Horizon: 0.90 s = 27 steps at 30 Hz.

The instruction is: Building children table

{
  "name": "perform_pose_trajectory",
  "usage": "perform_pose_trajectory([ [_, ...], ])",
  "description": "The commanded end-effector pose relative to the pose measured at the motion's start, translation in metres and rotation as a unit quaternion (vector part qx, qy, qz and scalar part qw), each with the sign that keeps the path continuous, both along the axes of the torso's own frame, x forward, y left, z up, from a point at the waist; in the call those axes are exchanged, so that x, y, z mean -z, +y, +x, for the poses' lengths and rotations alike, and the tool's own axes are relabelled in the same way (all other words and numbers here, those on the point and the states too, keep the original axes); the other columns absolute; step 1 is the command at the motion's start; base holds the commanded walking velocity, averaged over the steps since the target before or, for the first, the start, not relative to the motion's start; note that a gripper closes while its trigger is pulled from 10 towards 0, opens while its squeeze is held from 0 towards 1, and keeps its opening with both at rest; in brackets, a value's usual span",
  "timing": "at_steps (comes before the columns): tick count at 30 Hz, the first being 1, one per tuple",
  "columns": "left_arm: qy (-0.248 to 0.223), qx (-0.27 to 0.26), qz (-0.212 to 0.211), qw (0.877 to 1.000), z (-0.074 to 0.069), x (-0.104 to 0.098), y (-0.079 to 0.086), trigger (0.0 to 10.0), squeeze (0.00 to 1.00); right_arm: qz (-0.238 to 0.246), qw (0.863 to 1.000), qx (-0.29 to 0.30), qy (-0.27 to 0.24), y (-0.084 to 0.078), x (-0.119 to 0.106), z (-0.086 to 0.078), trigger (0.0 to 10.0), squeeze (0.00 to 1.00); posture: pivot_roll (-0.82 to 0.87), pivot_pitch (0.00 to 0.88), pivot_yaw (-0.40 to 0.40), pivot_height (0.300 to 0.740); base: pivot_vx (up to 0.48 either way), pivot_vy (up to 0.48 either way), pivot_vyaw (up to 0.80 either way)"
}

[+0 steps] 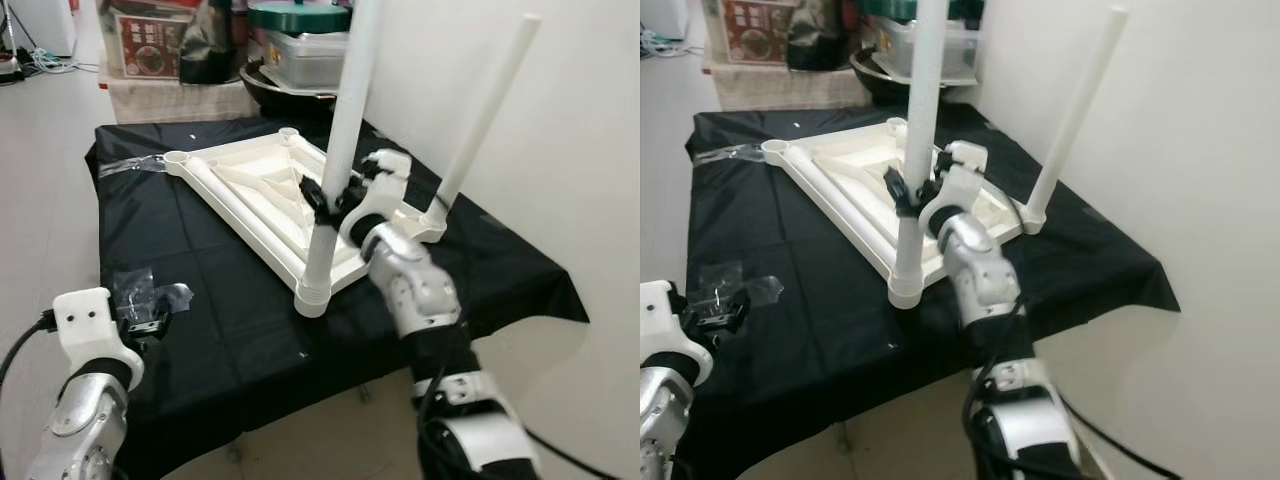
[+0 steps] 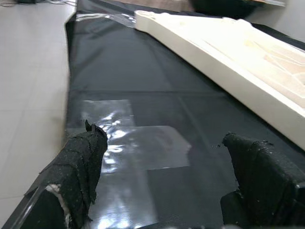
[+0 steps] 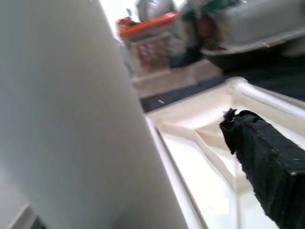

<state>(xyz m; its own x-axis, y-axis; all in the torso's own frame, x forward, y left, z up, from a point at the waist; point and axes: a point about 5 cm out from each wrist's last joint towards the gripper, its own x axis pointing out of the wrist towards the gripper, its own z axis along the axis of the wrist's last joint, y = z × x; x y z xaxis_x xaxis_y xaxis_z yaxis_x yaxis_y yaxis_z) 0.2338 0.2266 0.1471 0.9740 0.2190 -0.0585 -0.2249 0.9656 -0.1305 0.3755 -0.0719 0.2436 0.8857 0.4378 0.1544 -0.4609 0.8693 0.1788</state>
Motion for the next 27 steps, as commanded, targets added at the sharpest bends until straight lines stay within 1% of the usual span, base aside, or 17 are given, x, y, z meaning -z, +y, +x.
perform_pose_trajectory([
  [1,0.006,0.009,-0.007,1.000,0.002,0.004,-0.003,10.0,0.00,0.011,0.997,-0.066,-0.038,-0.001,-0.016,-0.002,10.0,0.00,0.16,0.000,-0.138,0.740,0.000,0.000,0.00],
  [2,0.006,0.010,-0.007,1.000,0.002,0.004,-0.003,10.0,0.00,-0.022,0.985,-0.156,-0.069,-0.002,-0.018,-0.007,10.0,0.00,0.16,0.000,-0.140,0.740,0.000,0.000,0.00],
  [3,0.006,0.010,-0.007,1.000,0.002,0.004,-0.003,10.0,0.00,-0.022,0.985,-0.156,-0.069,-0.002,-0.018,-0.007,10.0,0.00,0.16,0.000,-0.140,0.740,0.000,0.000,0.00],
  [4,0.005,0.011,-0.008,1.000,0.003,0.004,-0.003,10.0,0.00,-0.063,0.967,-0.230,-0.084,-0.004,-0.014,-0.012,10.0,0.00,0.16,0.000,-0.139,0.740,0.000,0.000,0.00],
  [6,0.005,0.011,-0.008,1.000,0.003,0.004,-0.003,10.0,0.00,-0.063,0.967,-0.230,-0.084,-0.004,-0.014,-0.012,10.0,0.00,0.16,0.000,-0.139,0.740,0.000,0.000,0.00],
  [7,0.005,0.012,-0.007,1.000,0.003,0.004,-0.003,10.0,0.00,-0.098,0.950,-0.284,-0.085,-0.006,-0.007,-0.013,10.0,0.00,0.17,0.000,-0.139,0.740,0.000,0.000,0.00],
  [8,0.005,0.014,-0.007,1.000,0.004,0.004,-0.003,10.0,0.00,-0.129,0.936,-0.316,-0.081,-0.008,0.002,-0.011,10.0,0.00,0.18,0.000,-0.140,0.740,0.000,0.000,0.00],
  [11,0.005,0.014,-0.007,1.000,0.004,0.004,-0.003,10.0,0.00,-0.129,0.936,-0.316,-0.081,-0.008,0.002,-0.011,10.0,0.00,0.18,0.000,-0.140,0.740,0.000,0.000,0.00],
  [12,0.006,0.016,-0.007,1.000,0.004,0.004,-0.003,10.0,0.00,-0.152,0.928,-0.334,-0.069,-0.010,0.010,-0.007,10.0,0.00,0.18,0.000,-0.142,0.740,0.000,0.000,0.00],
  [14,0.006,0.016,-0.007,1.000,0.004,0.004,-0.003,10.0,0.00,-0.152,0.928,-0.334,-0.069,-0.010,0.010,-0.007,10.0,0.00,0.18,0.000,-0.142,0.740,0.000,0.000,0.00],
  [17,0.007,0.017,-0.006,1.000,0.004,0.005,-0.002,10.0,0.00,-0.172,0.923,-0.340,-0.060,-0.012,0.011,0.000,10.0,0.00,0.20,0.000,-0.150,0.740,0.000,0.000,0.00],
  [18,0.008,0.018,-0.005,1.000,0.003,0.005,-0.001,10.0,0.00,-0.179,0.926,-0.329,-0.049,-0.016,0.003,0.012,9.3,0.00,0.22,0.000,-0.156,0.740,0.000,0.000,0.00],
  [19,0.008,0.018,-0.005,1.000,0.003,0.005,-0.001,10.0,0.00,-0.179,0.926,-0.329,-0.049,-0.016,0.003,0.012,9.3,0.00,0.22,0.000,-0.156,0.740,0.000,0.000,0.00],
  [20,0.009,0.018,-0.005,1.000,0.003,0.005,0.000,10.0,0.00,-0.174,0.930,-0.320,-0.046,-0.019,-0.001,0.016,0.0,0.00,0.22,0.000,-0.156,0.740,0.000,0.000,0.00],
  [21,0.009,0.018,-0.005,1.000,0.003,0.005,0.000,10.0,0.00,-0.174,0.930,-0.320,-0.046,-0.019,-0.001,0.016,0.0,0.00,0.22,0.000,-0.156,0.740,0.000,0.000,0.00],
  [23,0.009,0.019,-0.004,1.000,0.002,0.004,0.000,10.0,0.00,-0.163,0.938,-0.304,-0.040,-0.025,-0.005,0.019,0.0,0.00,0.23,0.000,-0.159,0.740,0.000,0.000,0.00],
  [27,0.008,0.021,-0.005,1.000,0.002,0.004,-0.001,10.0,0.00,-0.160,0.940,-0.299,-0.032,-0.033,-0.002,0.020,0.0,0.00,0.23,0.000,-0.158,0.740,0.000,0.000,0.00],
])
